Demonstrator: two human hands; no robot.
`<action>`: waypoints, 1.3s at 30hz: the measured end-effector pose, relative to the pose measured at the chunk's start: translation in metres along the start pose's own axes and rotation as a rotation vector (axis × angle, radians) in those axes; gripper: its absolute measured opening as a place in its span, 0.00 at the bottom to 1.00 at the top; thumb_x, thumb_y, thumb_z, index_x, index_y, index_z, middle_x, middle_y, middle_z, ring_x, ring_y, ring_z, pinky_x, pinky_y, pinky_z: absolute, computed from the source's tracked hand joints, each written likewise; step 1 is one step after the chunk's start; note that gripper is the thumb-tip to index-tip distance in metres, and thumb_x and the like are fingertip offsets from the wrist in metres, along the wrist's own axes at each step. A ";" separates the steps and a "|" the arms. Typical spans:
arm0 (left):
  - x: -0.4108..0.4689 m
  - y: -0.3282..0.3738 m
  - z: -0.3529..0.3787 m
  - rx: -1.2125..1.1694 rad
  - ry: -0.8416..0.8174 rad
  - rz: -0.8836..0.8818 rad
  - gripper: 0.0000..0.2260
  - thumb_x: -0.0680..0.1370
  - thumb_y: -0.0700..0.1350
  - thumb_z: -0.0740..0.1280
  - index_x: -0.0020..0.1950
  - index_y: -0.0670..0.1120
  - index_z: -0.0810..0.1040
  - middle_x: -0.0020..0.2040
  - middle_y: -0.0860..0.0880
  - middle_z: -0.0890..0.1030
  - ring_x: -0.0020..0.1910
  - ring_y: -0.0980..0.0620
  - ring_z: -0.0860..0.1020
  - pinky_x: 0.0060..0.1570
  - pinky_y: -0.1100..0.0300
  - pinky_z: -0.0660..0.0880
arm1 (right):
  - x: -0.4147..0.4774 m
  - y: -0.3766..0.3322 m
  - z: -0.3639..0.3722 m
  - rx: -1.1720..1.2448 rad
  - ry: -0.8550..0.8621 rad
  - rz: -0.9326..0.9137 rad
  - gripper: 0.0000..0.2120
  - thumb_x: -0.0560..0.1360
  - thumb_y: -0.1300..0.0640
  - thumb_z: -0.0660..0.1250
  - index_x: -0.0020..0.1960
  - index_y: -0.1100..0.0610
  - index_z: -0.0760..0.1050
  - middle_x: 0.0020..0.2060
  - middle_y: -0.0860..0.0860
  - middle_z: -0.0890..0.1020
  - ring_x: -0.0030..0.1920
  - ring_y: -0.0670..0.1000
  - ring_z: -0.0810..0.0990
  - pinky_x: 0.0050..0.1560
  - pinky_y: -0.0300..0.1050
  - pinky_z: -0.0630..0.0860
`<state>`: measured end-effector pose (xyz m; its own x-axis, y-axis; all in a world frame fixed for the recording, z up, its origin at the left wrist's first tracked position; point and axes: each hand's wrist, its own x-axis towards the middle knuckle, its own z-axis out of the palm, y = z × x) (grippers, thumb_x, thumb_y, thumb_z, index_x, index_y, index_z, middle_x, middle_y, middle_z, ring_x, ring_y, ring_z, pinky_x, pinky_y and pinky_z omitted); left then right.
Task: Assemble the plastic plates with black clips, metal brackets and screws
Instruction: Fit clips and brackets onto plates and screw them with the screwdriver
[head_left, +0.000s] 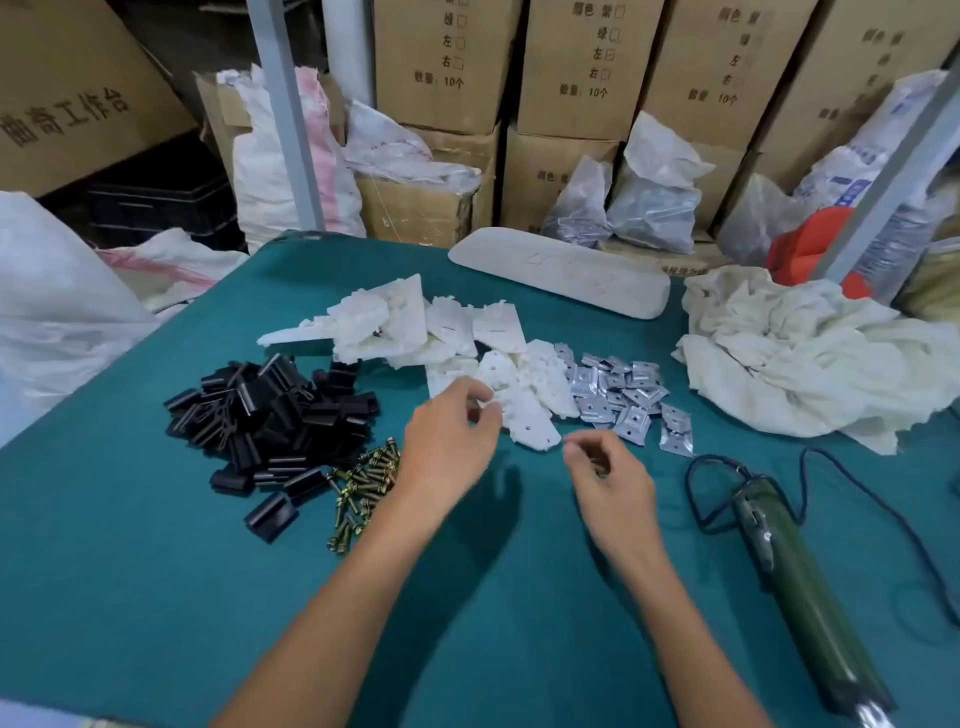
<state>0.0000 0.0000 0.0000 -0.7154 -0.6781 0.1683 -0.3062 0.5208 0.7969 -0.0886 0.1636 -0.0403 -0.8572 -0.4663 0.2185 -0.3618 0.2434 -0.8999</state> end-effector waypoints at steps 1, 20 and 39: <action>0.017 -0.001 0.005 0.074 -0.041 -0.020 0.11 0.81 0.53 0.63 0.62 0.52 0.76 0.49 0.54 0.82 0.49 0.56 0.77 0.46 0.58 0.72 | 0.006 0.004 0.003 -0.035 0.048 0.023 0.07 0.80 0.59 0.69 0.46 0.47 0.78 0.41 0.45 0.83 0.41 0.45 0.78 0.45 0.37 0.73; 0.026 -0.002 -0.019 -0.898 -0.413 -0.356 0.13 0.79 0.44 0.71 0.61 0.38 0.81 0.46 0.48 0.84 0.38 0.53 0.79 0.38 0.61 0.79 | 0.014 0.021 -0.003 0.299 0.069 0.259 0.11 0.80 0.58 0.68 0.44 0.43 0.82 0.35 0.45 0.83 0.34 0.44 0.77 0.32 0.41 0.73; -0.056 -0.019 0.018 0.005 0.056 0.627 0.19 0.67 0.27 0.76 0.53 0.44 0.82 0.59 0.47 0.74 0.59 0.49 0.74 0.62 0.68 0.66 | 0.004 -0.005 -0.016 0.838 -0.218 0.421 0.11 0.76 0.62 0.70 0.58 0.61 0.81 0.52 0.60 0.87 0.46 0.53 0.87 0.45 0.45 0.84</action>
<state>0.0347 0.0378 -0.0351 -0.7262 -0.2690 0.6327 0.1575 0.8307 0.5340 -0.0963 0.1740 -0.0285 -0.7396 -0.6477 -0.1830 0.4119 -0.2205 -0.8841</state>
